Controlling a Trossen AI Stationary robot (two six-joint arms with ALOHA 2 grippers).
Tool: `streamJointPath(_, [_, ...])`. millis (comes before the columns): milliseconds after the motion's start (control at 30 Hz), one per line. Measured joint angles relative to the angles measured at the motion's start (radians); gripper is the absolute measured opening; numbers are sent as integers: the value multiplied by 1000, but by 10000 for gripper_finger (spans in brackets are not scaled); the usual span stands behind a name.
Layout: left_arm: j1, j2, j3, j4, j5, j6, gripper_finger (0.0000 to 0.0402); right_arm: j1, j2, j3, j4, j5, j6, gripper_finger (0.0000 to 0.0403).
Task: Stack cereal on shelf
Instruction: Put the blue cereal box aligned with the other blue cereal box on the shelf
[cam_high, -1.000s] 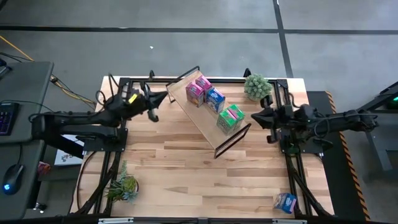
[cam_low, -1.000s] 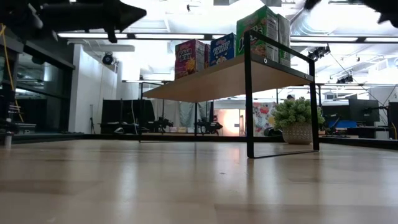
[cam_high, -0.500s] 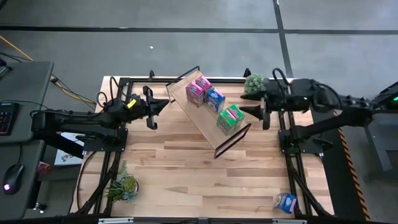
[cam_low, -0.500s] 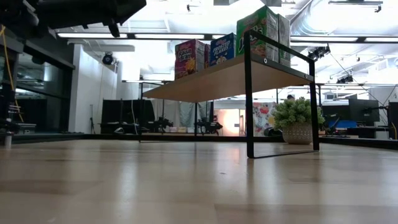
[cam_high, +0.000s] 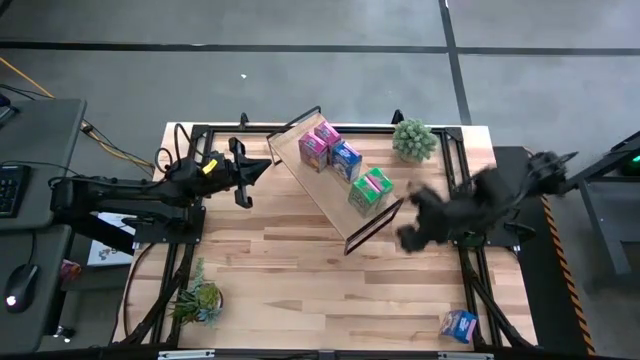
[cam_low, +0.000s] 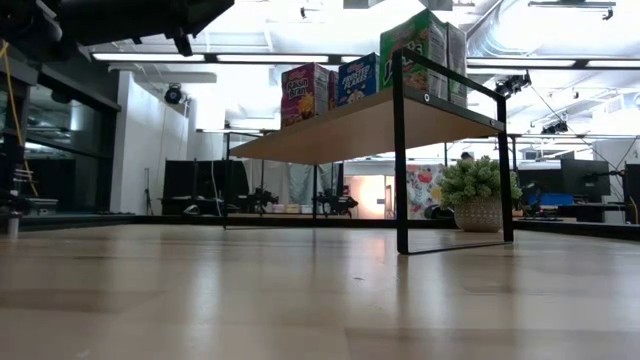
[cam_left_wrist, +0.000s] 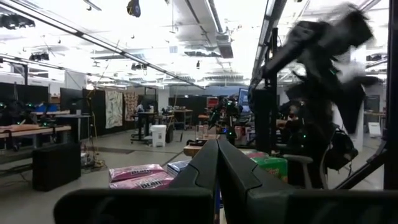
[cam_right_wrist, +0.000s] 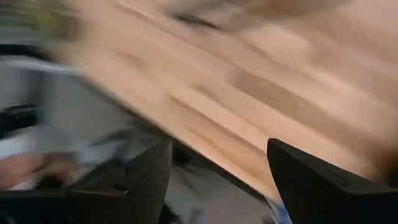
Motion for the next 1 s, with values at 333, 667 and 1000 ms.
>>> streamJointPath(333, [-1, 0, 0, -2, 8, -7, 0, 258, 173, -70, -45, -327, 544, 257])
streamJointPath(667, [-1, 0, 0, -4, 110, -64, 0, 396, 329, -70, -5, -373, 765, 257])
streamJointPath(1000, [-1, 0, 0, -2, 120, -61, 0, 434, 473, -70, 22, -506, 784, 257])
